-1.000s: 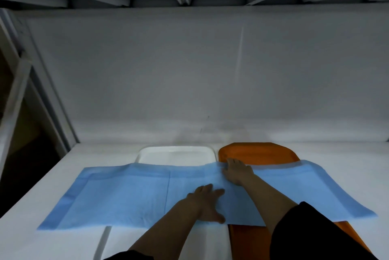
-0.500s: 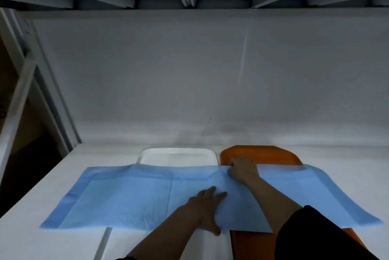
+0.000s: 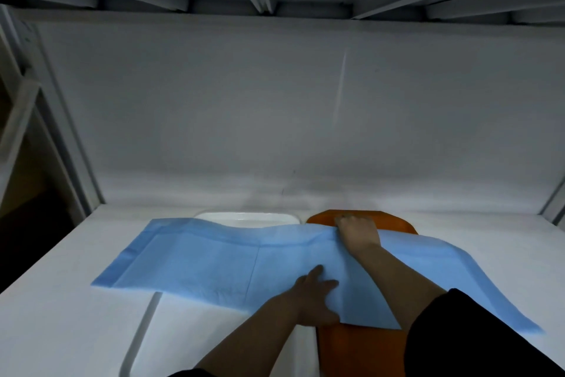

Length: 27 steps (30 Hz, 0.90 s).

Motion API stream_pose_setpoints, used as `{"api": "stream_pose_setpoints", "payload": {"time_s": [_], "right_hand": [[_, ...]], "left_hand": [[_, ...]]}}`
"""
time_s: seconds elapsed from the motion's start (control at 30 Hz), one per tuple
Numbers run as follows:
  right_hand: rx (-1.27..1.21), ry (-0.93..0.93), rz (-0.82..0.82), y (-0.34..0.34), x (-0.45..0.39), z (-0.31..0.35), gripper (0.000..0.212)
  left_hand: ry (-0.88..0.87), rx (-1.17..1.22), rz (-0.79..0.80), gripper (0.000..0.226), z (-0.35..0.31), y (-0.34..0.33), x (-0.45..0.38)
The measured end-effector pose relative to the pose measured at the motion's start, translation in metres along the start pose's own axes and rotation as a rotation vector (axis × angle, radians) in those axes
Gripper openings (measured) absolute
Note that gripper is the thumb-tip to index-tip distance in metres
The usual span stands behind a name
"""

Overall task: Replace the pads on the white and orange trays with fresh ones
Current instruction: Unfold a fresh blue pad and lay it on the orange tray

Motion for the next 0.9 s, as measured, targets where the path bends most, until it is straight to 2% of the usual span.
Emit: {"api": "stream_pose_setpoints", "payload": {"time_s": [0.2,0.37,0.47,0.6,0.7,0.8,0.9], "right_hand": [[-0.043,-0.017,-0.027,0.004,0.006,-0.003,0.028],[-0.149,0.016,-0.083,0.016,0.01,-0.01,0.023],[-0.202,0.072,-0.199,0.026,0.019,-0.016,0.019],[-0.255,0.13,-0.331,0.041,0.035,-0.02,0.008],[-0.225,0.176,-0.407,0.058,0.054,-0.019,0.014],[-0.253,0.191,-0.453,0.072,0.077,-0.017,0.015],[-0.301,0.203,-0.458,0.083,0.102,-0.015,0.008]], "left_hand": [[0.039,0.124,-0.034,0.08,-0.008,-0.002,-0.002],[0.057,0.035,-0.071,0.076,-0.014,0.002,0.002],[0.058,-0.066,-0.127,0.069,-0.014,0.008,0.008],[0.075,-0.138,-0.315,0.054,-0.017,0.026,0.024],[0.122,-0.232,-0.535,0.049,-0.022,0.046,0.043],[0.159,-0.274,-0.733,0.063,-0.023,0.062,0.064],[0.174,-0.37,-0.792,0.084,-0.017,0.071,0.082]]}}
Point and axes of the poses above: each hand's wrist, its own x-axis away from the middle knuckle, its own y-axis out of the back of the hand, z = x × y, the point moved 3 cm from there along -x, towards the middle knuckle, and after that the axes turned 3 degrees about z, right-handed, at the moved point
